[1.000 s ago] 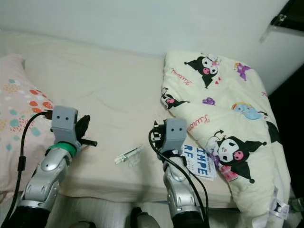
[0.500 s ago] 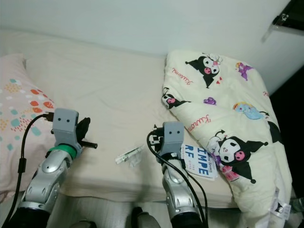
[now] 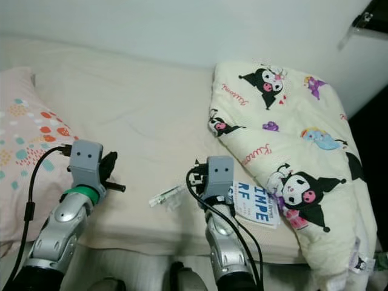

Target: Clean up the room

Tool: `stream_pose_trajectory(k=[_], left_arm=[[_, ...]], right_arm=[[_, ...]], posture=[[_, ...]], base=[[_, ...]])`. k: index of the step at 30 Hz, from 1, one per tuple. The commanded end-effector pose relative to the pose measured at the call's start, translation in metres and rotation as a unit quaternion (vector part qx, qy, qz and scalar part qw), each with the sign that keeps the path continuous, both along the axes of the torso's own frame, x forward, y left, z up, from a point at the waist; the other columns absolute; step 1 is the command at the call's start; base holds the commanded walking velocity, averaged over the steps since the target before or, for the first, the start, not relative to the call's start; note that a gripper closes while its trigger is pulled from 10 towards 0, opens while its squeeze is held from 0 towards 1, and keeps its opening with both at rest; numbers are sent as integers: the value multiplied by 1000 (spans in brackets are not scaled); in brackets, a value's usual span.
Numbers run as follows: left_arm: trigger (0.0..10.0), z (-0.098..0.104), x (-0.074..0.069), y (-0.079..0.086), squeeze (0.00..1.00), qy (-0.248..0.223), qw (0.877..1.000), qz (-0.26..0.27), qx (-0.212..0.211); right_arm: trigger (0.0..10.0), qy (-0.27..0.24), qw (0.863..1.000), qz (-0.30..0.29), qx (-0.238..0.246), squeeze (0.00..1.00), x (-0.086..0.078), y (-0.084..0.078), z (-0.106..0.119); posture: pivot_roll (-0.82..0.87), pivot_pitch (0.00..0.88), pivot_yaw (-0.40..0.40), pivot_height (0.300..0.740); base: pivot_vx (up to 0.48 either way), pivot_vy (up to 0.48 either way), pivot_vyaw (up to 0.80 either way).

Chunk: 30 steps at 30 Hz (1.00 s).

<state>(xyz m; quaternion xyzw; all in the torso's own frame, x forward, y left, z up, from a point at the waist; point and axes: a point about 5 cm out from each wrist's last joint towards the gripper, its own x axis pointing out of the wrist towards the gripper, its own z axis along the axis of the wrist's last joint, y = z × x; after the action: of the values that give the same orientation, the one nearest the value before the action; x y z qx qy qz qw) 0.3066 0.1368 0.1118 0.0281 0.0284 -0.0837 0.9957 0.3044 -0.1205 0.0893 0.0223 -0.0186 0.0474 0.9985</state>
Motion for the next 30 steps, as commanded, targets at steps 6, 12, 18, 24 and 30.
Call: stream_pose_trajectory(k=[6,12,18,24,30], left_arm=[[10000,-3,-1,-3,0,10,1000,-8,4],[10000,-1,0,-3,0,8,1000,-10,5],[10000,-1,0,-4,0,9,1000,-13,7],[10000,0,0,-5,0,8,1000,-15,8],[10000,2,0,-4,0,8,1000,-18,10]], right_arm=[[10000,19,1000,-10,5,0,-4,-4,-11],[10000,19,1000,-10,9,0,-4,-3,-11],[10000,20,1000,-9,14,0,-4,-4,-11],[10000,38,998,-9,57,0,-2,-5,-13],[10000,60,991,16,115,0,4,-1,-12]], posture=[[18,137,8,645],[22,138,14,625],[22,139,16,605],[26,145,23,595],[34,157,34,595]], base=[[0,0,0],[0,0,0],[0,0,0],[0,0,0],[0,0,0]])
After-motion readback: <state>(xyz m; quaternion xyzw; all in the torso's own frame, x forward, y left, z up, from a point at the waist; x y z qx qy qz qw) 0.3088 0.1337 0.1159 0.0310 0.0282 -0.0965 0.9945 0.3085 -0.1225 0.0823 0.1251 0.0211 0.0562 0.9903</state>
